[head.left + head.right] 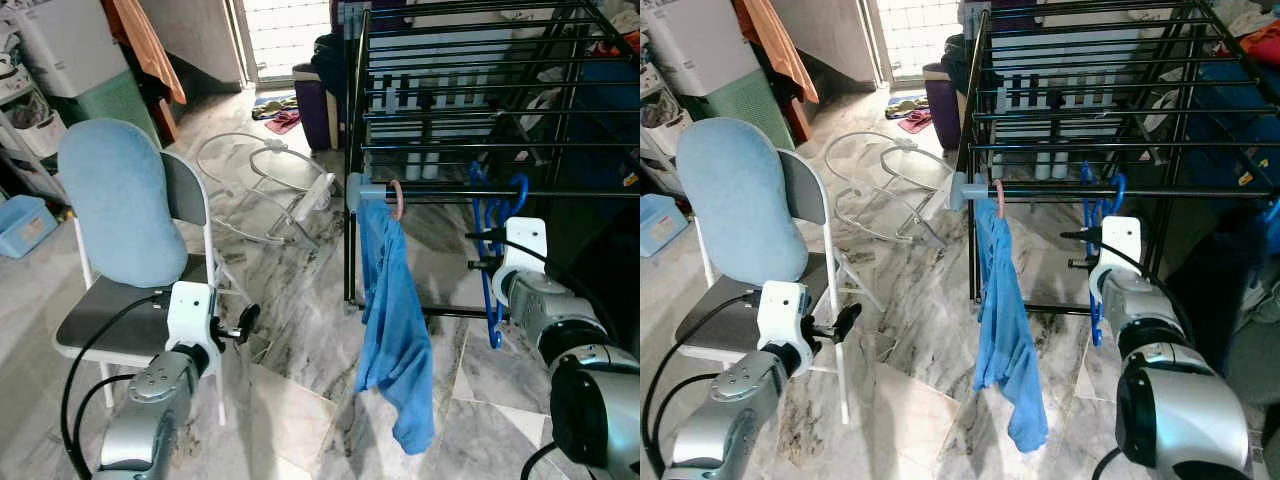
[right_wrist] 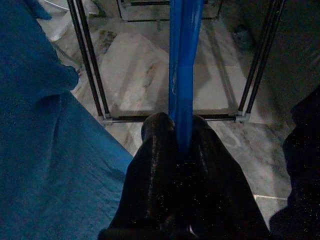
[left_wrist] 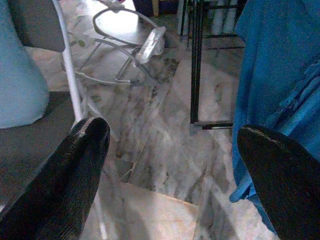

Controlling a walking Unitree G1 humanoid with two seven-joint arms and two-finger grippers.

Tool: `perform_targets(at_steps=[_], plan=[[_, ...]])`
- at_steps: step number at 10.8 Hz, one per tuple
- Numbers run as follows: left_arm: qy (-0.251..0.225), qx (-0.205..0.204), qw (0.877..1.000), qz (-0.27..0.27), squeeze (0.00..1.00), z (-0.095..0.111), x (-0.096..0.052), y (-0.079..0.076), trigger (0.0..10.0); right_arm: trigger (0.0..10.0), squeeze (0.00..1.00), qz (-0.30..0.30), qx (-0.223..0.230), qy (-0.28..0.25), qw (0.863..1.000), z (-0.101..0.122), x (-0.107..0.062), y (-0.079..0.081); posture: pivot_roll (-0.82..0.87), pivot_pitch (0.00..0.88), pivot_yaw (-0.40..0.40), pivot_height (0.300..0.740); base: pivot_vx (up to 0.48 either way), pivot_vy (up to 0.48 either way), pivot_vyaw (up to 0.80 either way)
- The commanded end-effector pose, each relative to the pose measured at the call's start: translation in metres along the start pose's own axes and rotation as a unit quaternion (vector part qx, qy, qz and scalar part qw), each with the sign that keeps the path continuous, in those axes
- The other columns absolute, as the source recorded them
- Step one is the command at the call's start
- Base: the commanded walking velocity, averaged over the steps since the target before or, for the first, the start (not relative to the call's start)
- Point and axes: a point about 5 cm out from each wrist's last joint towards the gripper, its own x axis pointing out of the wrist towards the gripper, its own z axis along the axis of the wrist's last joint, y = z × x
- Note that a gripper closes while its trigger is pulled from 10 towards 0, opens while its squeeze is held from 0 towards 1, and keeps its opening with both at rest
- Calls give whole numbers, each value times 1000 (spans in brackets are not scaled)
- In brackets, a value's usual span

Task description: Hang hanger

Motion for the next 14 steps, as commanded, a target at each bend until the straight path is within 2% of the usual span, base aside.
perform_targets(at_steps=[1, 7, 9, 10, 11, 13, 14], plan=[[-1, 12, 1000, -3, 0, 4, -1, 1, 10000, 10000, 0, 6, 8, 17, 1000, -9, 1, 4, -52, 0, 108, 740, 0, 0, 0], [8, 23, 1000, -6, 0, 5, 0, 3, 10000, 10000, 0, -8, -1, 19, 1000, -17, 0, 0, -48, 0, 127, 740, 0, 0, 0], [5, 25, 1000, -5, 0, 7, 1, 4, 10000, 10000, 0, -22, -4, -13, 1000, 1, 0, -6, -47, 0, 135, 740, 0, 0, 0], [4, 28, 1000, -6, 0, 9, 1, 6, 10000, 10000, 0, -17, 5, -29, 999, 19, 0, 0, -40, 0, 141, 740, 0, 0, 0], [3, 30, 1000, -5, 0, 10, 0, 7, 10000, 10000, 0, -10, 0, -37, 999, 26, 0, 7, -32, 0, 144, 740, 0, 0, 0], [9, 34, 999, -6, 0, 9, -2, 8, 10000, 10000, 0, -4, -7, -38, 999, 31, 1, 16, -25, 0, 150, 740, 0, 0, 0], [10, 35, 999, -8, 0, 9, -3, 7, 10000, 10000, 0, -2, 1, -25, 1000, 24, 1, 17, -20, 0, 153, 740, 0, 0, 0]])
